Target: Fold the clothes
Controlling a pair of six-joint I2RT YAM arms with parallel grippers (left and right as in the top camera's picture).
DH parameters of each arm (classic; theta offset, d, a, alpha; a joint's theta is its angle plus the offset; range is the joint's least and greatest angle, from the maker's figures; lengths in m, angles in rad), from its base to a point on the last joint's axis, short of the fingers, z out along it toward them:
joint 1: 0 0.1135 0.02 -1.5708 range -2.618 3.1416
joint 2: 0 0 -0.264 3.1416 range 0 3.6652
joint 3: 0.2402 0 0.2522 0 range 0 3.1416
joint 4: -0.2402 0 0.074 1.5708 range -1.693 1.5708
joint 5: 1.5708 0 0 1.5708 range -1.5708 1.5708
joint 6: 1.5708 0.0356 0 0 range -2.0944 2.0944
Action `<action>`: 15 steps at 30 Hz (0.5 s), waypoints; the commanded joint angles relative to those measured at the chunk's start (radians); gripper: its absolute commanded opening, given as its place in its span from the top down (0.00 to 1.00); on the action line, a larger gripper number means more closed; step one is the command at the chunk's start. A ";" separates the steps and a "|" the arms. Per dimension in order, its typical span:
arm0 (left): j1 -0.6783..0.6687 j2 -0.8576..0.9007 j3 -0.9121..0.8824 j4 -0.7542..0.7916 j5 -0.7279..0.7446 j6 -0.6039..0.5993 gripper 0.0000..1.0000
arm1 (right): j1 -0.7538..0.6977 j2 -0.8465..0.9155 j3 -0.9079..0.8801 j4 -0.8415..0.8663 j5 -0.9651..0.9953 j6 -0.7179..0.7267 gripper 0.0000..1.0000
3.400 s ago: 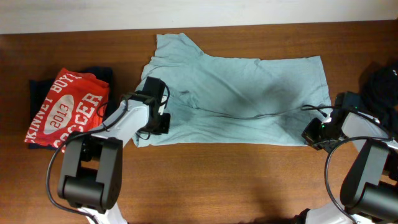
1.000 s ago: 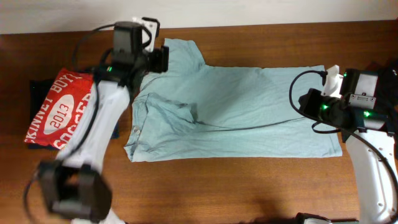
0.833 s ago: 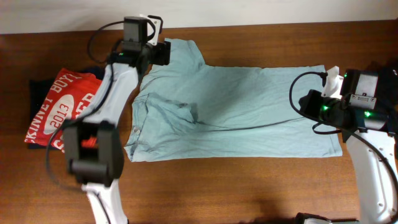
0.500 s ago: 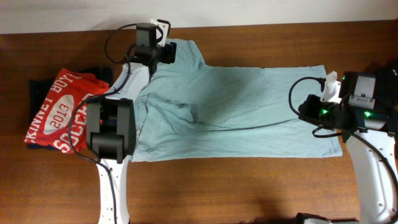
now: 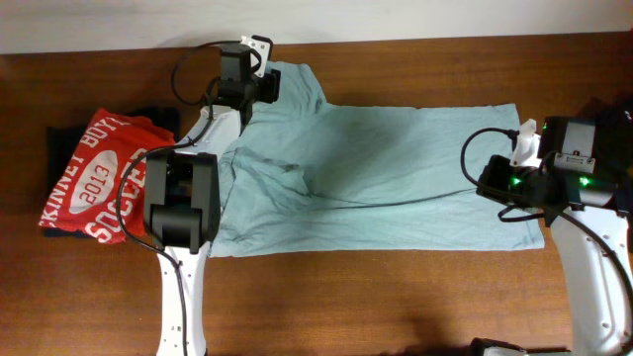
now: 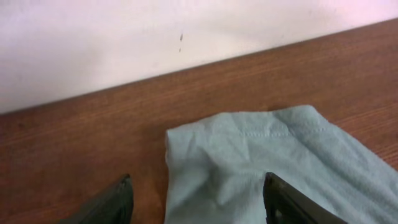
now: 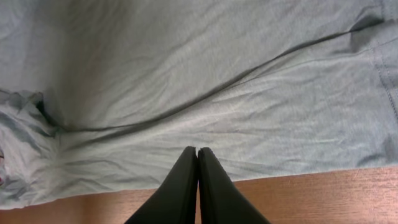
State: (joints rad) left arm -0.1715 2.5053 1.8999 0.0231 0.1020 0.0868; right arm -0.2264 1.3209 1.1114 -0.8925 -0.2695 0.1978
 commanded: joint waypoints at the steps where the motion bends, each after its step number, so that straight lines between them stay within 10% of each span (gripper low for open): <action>1: 0.000 0.043 0.022 0.011 0.016 0.006 0.34 | 0.003 -0.012 0.018 -0.014 0.016 -0.011 0.93; 15: 0.000 0.072 0.027 0.027 0.038 -0.056 0.60 | 0.003 -0.012 0.018 -0.047 0.016 -0.011 0.94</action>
State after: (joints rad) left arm -0.1715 2.5683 1.9079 0.0486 0.1246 0.0586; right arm -0.2264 1.3209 1.1118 -0.9363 -0.2626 0.1982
